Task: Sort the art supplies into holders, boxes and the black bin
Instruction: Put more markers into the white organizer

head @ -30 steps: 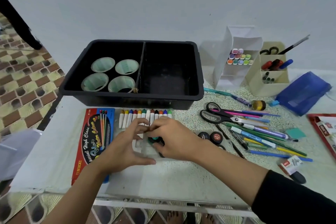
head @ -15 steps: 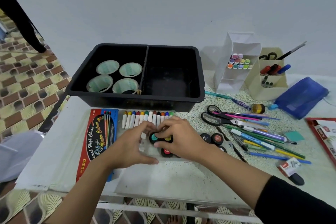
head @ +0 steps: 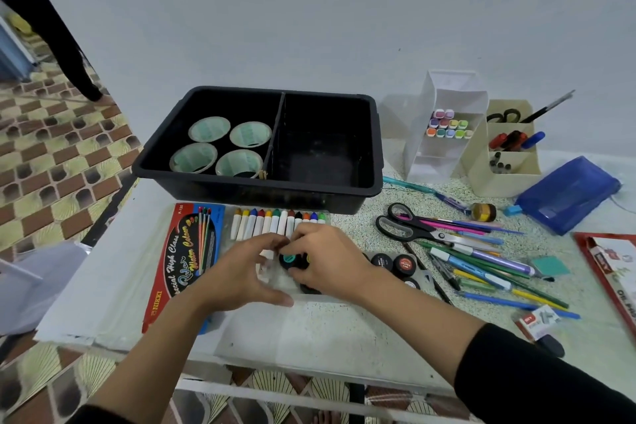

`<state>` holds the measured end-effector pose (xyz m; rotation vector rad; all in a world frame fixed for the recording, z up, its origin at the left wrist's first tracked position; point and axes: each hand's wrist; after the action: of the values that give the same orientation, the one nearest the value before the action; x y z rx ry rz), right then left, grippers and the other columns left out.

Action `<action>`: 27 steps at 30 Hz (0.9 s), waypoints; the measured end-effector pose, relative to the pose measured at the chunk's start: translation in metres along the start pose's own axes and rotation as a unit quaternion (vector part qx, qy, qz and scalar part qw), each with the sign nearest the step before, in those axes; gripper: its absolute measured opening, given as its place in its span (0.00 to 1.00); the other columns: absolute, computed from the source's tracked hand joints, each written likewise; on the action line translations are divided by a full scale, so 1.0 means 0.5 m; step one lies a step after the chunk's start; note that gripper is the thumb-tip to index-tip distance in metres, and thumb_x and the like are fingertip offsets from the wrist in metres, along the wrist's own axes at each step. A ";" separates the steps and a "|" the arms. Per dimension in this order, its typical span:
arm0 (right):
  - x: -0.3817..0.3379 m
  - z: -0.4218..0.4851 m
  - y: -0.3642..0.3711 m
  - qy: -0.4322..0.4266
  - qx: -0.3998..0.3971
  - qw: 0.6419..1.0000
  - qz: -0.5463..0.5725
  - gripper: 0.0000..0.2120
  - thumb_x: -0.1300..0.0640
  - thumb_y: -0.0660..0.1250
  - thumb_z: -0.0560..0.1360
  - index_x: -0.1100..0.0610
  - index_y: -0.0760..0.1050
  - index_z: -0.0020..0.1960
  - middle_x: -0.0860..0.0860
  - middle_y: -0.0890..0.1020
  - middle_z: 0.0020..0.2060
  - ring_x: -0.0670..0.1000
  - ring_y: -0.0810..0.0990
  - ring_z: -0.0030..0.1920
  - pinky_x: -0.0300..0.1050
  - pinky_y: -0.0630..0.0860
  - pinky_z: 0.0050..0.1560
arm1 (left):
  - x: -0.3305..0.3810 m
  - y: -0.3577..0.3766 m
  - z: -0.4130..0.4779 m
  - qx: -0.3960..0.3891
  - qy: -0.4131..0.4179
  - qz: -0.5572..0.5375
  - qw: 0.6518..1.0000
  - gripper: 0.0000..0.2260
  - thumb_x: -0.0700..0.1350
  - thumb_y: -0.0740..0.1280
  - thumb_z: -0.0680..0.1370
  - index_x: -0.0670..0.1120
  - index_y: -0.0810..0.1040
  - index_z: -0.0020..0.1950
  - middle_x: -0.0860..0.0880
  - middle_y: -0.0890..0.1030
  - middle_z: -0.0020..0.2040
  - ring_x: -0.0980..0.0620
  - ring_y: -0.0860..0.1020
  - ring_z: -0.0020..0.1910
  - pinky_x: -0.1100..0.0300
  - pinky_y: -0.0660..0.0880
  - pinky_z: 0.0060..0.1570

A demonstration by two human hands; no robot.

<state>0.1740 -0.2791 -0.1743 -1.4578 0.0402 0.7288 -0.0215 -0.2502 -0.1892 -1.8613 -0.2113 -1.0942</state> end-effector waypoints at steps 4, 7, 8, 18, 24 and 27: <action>0.007 0.006 -0.009 -0.020 -0.017 1.000 0.017 0.12 0.59 0.74 0.70 0.55 0.86 0.53 0.49 0.82 0.47 0.48 0.79 0.47 0.44 0.78 0.46 | -0.002 0.004 -0.006 0.011 -0.012 -0.026 1.000 0.36 0.53 0.83 0.64 0.64 0.68 0.65 0.66 0.74 0.62 0.72 0.71 0.60 0.77 0.70 0.56; 0.022 -0.006 0.003 -0.024 0.005 0.999 0.034 0.09 0.59 0.75 0.69 0.57 0.87 0.49 0.49 0.83 0.48 0.48 0.80 0.47 0.48 0.80 0.47 | -0.010 0.005 -0.005 0.019 -0.013 -0.027 0.999 0.39 0.55 0.84 0.63 0.59 0.69 0.68 0.66 0.74 0.62 0.73 0.70 0.61 0.78 0.69 0.56; 0.024 -0.008 0.006 -0.023 0.009 0.999 0.034 0.07 0.58 0.76 0.70 0.57 0.87 0.48 0.49 0.83 0.48 0.48 0.80 0.47 0.49 0.80 0.48 | -0.012 0.006 -0.004 0.021 -0.014 -0.028 0.999 0.39 0.54 0.84 0.62 0.58 0.70 0.69 0.66 0.74 0.62 0.73 0.70 0.60 0.79 0.69 0.55; 0.005 0.009 -0.001 0.066 0.006 0.998 0.016 0.05 0.51 0.76 0.71 0.52 0.87 0.42 0.44 0.80 0.45 0.46 0.77 0.46 0.49 0.78 0.47 | -0.008 0.003 -0.006 0.017 -0.016 -0.004 1.000 0.39 0.57 0.83 0.63 0.60 0.68 0.70 0.70 0.71 0.61 0.76 0.68 0.60 0.78 0.70 0.53; 0.040 -0.027 -0.020 0.064 0.050 0.990 0.118 0.06 0.51 0.75 0.75 0.52 0.87 0.48 0.42 0.82 0.44 0.43 0.79 0.46 0.40 0.76 0.49 | 0.025 -0.011 -0.001 0.038 0.024 0.004 0.999 0.22 0.59 0.74 0.74 0.60 0.75 0.66 0.66 0.76 0.61 0.69 0.73 0.61 0.63 0.76 0.58; 0.068 -0.085 -0.057 0.116 0.151 0.967 0.167 0.06 0.53 0.73 0.76 0.52 0.86 0.52 0.42 0.83 0.44 0.44 0.81 0.47 0.37 0.76 0.49 | 0.049 0.000 0.020 0.094 0.052 0.030 0.994 0.13 0.59 0.69 0.77 0.60 0.77 0.61 0.66 0.77 0.57 0.67 0.73 0.60 0.67 0.71 0.57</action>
<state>0.2312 -0.3015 -0.1709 -1.2462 0.5675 0.7802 -0.0009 -0.2493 -0.1725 -1.6289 -0.1914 -1.0887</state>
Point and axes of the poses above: each hand's wrist, its own z-axis towards the middle knuckle, its own y-axis out of the palm, x = y × z
